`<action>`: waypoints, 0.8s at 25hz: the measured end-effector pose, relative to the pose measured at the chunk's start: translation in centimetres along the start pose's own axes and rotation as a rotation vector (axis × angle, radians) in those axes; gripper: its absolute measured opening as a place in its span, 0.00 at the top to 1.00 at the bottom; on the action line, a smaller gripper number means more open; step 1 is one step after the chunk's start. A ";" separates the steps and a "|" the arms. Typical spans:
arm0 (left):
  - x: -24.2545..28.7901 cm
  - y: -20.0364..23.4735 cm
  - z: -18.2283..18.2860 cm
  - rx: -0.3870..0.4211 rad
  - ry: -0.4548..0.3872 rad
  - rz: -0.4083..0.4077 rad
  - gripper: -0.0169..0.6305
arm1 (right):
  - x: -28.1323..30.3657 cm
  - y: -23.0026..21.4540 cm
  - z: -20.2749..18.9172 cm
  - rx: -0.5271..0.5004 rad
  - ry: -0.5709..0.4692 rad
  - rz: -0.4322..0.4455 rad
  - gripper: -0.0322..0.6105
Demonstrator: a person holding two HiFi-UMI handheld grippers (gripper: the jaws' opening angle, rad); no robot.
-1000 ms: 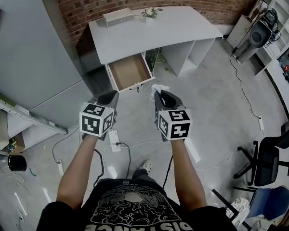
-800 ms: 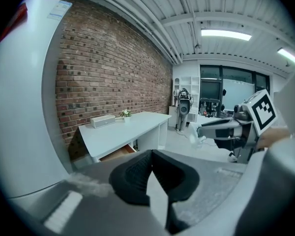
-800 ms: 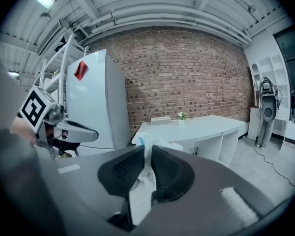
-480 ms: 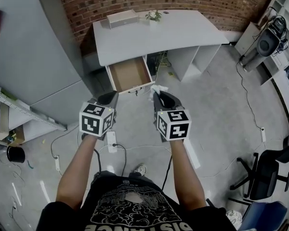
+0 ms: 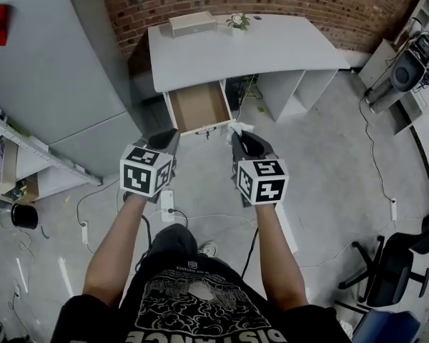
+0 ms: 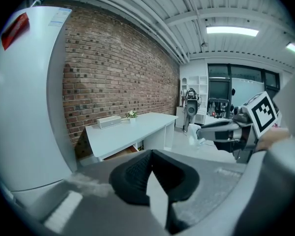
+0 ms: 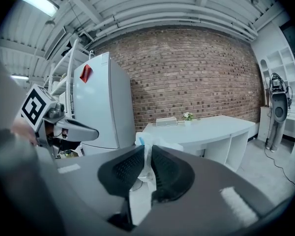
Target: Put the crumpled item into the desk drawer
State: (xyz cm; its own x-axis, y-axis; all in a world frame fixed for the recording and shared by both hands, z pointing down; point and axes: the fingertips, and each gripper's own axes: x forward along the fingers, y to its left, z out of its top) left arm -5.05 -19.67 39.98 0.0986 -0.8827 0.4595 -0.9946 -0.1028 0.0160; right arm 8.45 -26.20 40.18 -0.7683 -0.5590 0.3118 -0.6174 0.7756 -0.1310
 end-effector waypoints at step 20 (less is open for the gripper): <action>6.1 4.8 -2.8 -0.065 0.003 0.019 0.97 | 8.3 -1.1 -2.1 -0.053 0.064 0.054 0.88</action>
State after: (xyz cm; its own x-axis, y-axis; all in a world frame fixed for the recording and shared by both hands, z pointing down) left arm -9.28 -24.27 45.38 0.0799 -0.8829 0.4628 -0.9963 -0.0561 0.0651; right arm 3.13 -31.03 44.91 -0.7868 -0.4977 0.3651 -0.5646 0.8193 -0.0999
